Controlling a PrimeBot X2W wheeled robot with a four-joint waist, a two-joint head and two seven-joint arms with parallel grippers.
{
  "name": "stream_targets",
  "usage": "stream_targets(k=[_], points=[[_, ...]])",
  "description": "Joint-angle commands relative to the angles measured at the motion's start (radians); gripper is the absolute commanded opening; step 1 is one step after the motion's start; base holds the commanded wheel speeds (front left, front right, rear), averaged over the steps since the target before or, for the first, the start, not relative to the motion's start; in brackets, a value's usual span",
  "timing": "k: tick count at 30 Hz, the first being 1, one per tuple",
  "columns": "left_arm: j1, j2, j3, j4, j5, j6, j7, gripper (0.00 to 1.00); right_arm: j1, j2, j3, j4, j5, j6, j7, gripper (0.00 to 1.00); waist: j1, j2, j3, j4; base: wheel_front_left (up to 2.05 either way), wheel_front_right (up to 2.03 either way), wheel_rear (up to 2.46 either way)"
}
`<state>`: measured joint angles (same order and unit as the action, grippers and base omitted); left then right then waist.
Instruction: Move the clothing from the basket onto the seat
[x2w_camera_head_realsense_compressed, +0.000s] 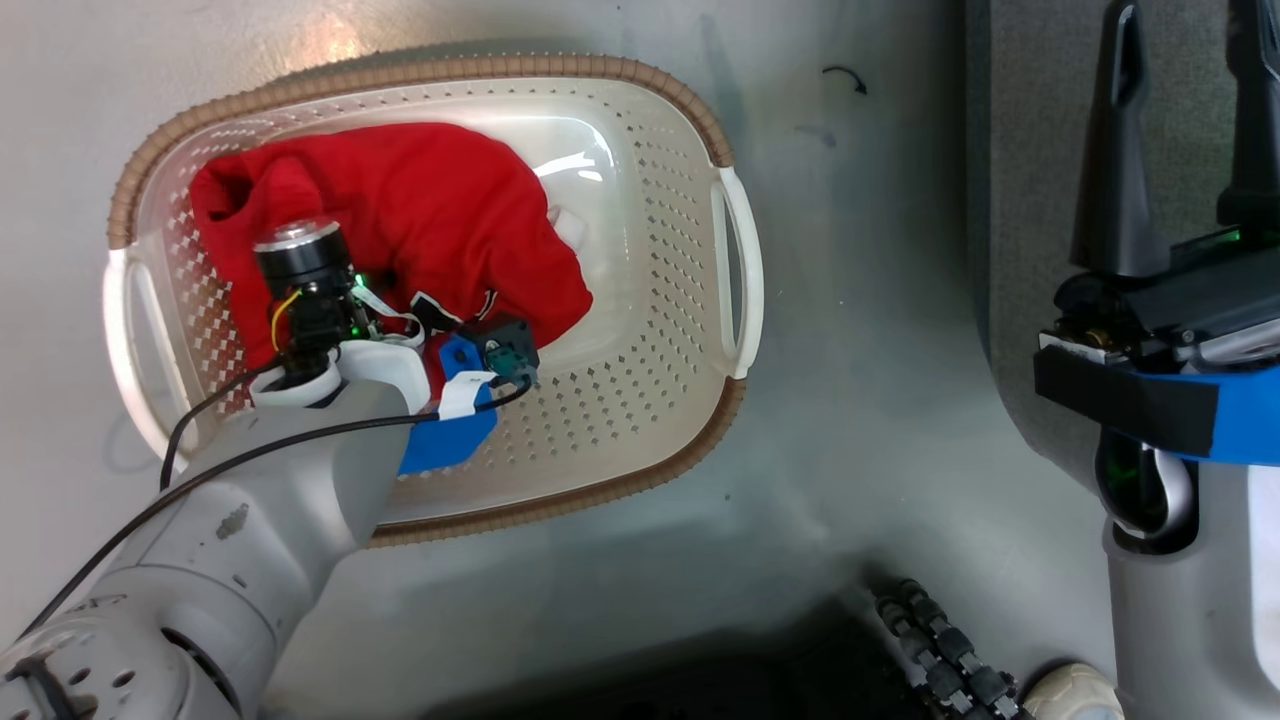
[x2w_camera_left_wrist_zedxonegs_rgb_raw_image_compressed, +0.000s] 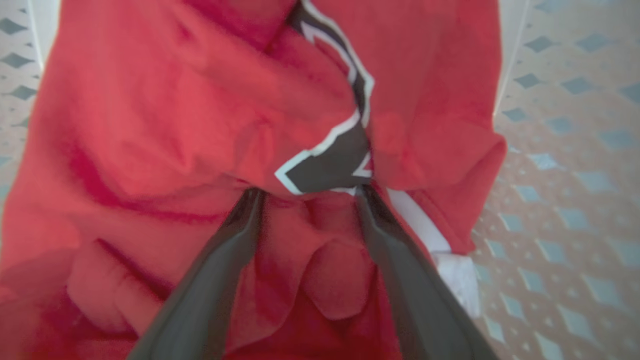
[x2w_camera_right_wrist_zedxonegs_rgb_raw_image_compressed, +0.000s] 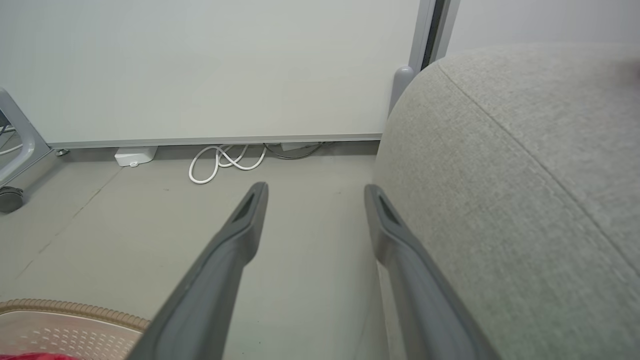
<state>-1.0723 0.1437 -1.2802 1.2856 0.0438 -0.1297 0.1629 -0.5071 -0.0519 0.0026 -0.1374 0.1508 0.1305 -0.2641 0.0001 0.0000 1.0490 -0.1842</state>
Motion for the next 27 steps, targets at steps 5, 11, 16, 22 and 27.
stream_targets(k=[5,11,16,22,27], points=[[-0.03,0.041,-0.003,0.004,-0.031,0.0,-0.017,0.35,0.0,0.002,-0.003,-0.016,-0.005,0.0,0.0,1.0,-0.0001,0.0,0.012,-0.005,0.0,0.0,0.0],[-0.033,0.062,-0.002,0.004,-0.026,0.0,-0.061,0.0,-0.017,0.002,0.004,-0.015,-0.004,0.0,0.0,1.0,-0.0001,0.0,0.006,-0.004,0.0,0.0,0.0],[-0.03,0.03,-0.002,0.003,-0.049,0.0,-0.086,0.0,-0.027,0.002,0.006,-0.009,-0.002,0.0,0.0,1.0,-0.0001,0.0,-0.017,0.004,0.0,0.0,0.0],[0.022,-0.004,-0.003,0.0,-0.091,0.0,-0.168,0.0,-0.022,0.002,-0.003,0.006,0.001,0.0,0.0,1.0,-0.0001,0.0,-0.081,0.024,0.0,0.0,0.0],[0.05,-0.019,0.003,-0.001,-0.119,0.0,-0.254,0.0,0.002,0.002,-0.008,0.027,0.005,0.001,0.0,1.0,-0.0001,0.0,-0.159,0.037,0.0,0.0,0.0]])
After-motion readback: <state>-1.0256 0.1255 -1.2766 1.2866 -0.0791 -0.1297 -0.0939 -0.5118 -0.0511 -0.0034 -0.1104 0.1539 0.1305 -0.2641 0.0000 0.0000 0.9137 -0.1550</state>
